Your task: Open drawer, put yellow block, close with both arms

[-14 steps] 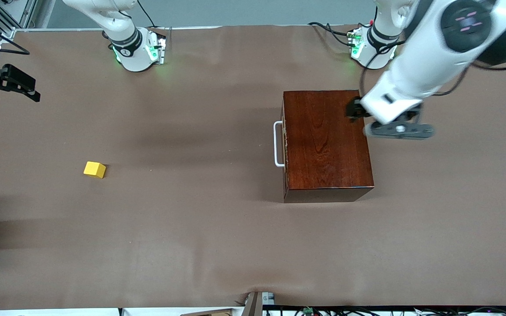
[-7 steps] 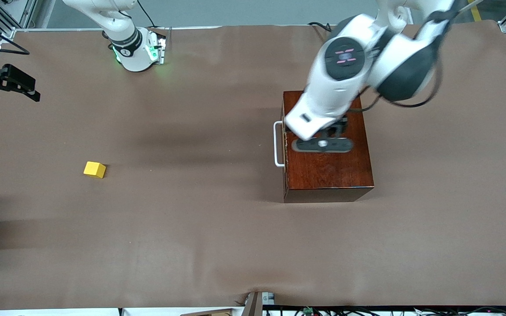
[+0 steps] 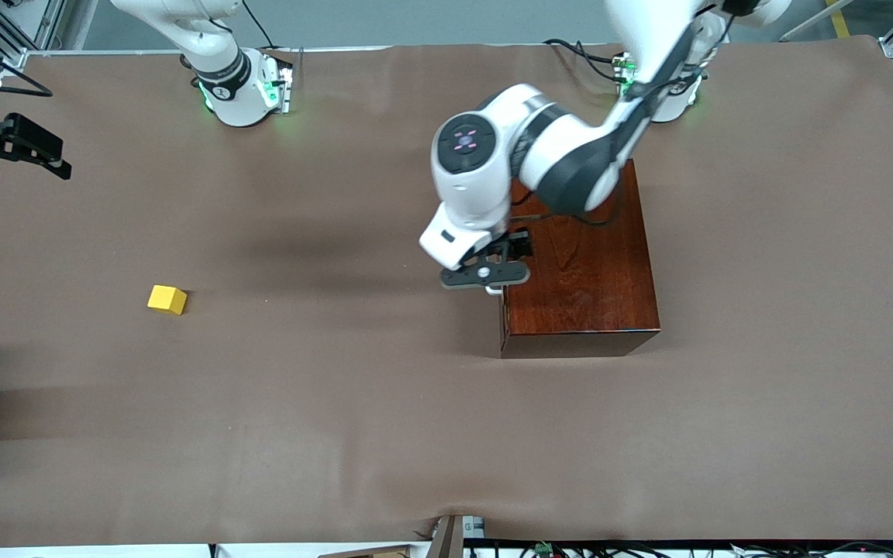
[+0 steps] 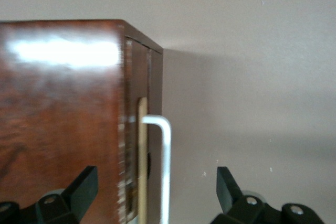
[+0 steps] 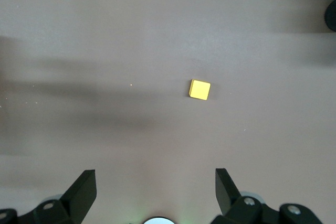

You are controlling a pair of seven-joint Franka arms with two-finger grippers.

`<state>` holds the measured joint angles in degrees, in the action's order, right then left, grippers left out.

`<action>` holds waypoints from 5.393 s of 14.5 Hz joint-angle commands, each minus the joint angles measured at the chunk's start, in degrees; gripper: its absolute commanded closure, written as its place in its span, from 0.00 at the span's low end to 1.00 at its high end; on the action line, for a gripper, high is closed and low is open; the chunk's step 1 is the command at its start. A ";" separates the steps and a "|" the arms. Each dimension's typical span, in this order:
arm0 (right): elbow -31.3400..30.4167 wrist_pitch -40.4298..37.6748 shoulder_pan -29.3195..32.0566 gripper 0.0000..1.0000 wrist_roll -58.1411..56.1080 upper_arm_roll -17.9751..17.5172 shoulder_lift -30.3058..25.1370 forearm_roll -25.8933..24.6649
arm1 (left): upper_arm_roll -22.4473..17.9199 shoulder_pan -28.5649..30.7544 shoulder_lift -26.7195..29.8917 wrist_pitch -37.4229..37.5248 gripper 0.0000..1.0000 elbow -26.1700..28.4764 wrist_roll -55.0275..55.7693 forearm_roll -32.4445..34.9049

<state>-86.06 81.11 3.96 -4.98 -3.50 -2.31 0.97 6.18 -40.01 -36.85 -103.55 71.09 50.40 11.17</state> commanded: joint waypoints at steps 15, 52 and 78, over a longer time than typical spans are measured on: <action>0.72 -0.69 0.69 0.00 0.67 -0.55 0.38 1.05 | -8.47 -10.88 -8.24 3.44 0.00 -4.03 6.55 1.75; 1.16 -0.08 2.54 0.00 0.50 -0.46 1.43 2.19 | -7.15 -14.66 -11.32 -13.43 0.00 -6.23 28.52 1.48; 0.28 9.06 8.52 0.00 -0.21 -0.37 15.84 1.13 | -6.62 -15.98 -15.45 -16.60 0.00 -10.80 30.98 0.34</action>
<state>-86.19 90.02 11.53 -5.06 -3.02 12.30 2.00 -1.23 -54.74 -48.38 -116.30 65.00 78.61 12.31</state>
